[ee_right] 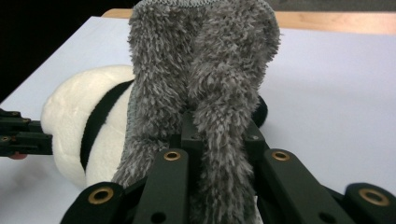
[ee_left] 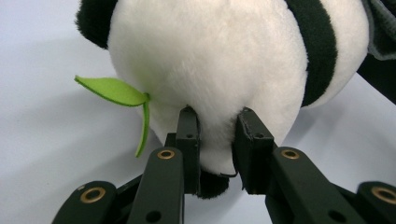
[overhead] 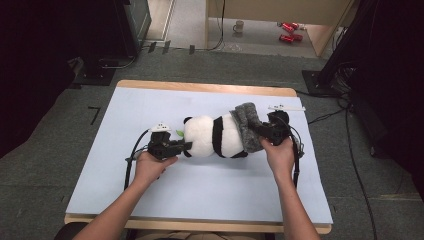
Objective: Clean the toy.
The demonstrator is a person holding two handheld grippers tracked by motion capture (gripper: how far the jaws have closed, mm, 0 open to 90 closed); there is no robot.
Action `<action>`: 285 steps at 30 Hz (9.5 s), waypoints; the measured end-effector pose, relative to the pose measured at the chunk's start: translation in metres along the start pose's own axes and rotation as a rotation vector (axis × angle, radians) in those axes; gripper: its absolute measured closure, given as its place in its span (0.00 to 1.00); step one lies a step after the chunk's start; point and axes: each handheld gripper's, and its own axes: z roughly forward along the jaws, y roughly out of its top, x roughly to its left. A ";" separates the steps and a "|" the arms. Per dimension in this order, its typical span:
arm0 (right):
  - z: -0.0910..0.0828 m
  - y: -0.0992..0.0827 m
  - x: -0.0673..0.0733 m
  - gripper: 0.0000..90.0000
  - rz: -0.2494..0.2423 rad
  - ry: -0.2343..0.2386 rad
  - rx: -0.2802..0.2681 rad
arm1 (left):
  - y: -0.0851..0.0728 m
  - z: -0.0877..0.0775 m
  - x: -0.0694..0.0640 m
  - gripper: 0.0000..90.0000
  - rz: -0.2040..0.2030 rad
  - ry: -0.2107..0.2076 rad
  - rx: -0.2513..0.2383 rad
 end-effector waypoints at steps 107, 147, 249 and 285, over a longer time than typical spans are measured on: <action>-0.011 -0.022 -0.031 0.87 0.070 -0.149 0.040 | 0.014 0.014 0.002 0.63 0.049 0.000 0.026; 0.021 0.001 0.042 0.86 -0.129 0.018 0.040 | -0.009 -0.018 -0.002 0.45 0.202 0.000 -0.012; -0.021 0.004 0.015 0.86 -0.007 -0.027 -0.067 | 0.000 0.004 0.001 0.75 -0.030 -0.031 -0.009; 0.055 -0.006 0.088 0.88 -0.204 0.143 0.098 | -0.005 -0.001 -0.007 0.75 -0.005 0.001 -0.012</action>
